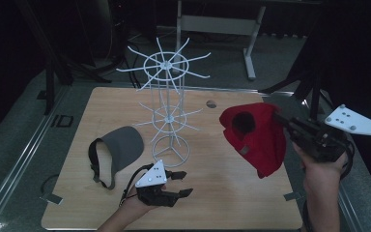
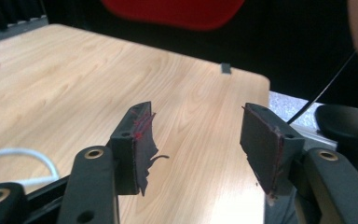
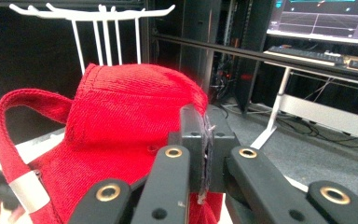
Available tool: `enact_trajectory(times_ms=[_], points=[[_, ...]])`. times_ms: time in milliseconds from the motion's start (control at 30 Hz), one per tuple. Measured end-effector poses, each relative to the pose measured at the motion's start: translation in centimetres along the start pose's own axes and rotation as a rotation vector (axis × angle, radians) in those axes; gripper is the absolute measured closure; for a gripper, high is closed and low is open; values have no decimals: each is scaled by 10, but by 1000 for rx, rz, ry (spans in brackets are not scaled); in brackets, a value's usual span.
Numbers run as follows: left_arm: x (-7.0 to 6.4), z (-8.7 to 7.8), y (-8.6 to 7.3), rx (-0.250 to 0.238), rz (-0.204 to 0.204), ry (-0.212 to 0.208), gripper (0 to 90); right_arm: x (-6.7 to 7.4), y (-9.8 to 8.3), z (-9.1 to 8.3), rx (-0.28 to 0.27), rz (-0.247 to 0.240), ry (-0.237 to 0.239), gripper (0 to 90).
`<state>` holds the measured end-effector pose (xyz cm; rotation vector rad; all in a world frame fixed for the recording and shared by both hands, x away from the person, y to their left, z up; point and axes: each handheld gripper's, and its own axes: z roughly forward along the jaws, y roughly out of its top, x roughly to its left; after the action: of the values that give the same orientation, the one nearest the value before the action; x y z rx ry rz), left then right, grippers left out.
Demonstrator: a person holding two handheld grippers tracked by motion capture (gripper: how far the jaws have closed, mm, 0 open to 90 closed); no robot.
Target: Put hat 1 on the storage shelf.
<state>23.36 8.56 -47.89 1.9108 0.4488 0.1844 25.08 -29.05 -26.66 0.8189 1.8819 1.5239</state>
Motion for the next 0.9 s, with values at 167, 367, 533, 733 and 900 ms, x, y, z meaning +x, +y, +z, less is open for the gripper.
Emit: enact_trajectory(times_ms=[167, 367, 533, 733, 900], points=[[8, 0, -21, -5, -56, 32, 249, -5, 8, 3, -11, 12, -9, 886], [10, 3, -43, 23, -56, 67, 122, -8, 20, 8, -23, 9, -32, 886], [15, 1, -56, 23, -68, 89, 38, -14, 33, 13, -45, 28, -36, 887], [16, 3, -66, 43, -53, 124, 30, -18, 51, 24, -60, 28, -61, 886], [16, 3, -70, 37, -51, 138, 30, -22, 62, 39, -53, 38, -71, 886]])
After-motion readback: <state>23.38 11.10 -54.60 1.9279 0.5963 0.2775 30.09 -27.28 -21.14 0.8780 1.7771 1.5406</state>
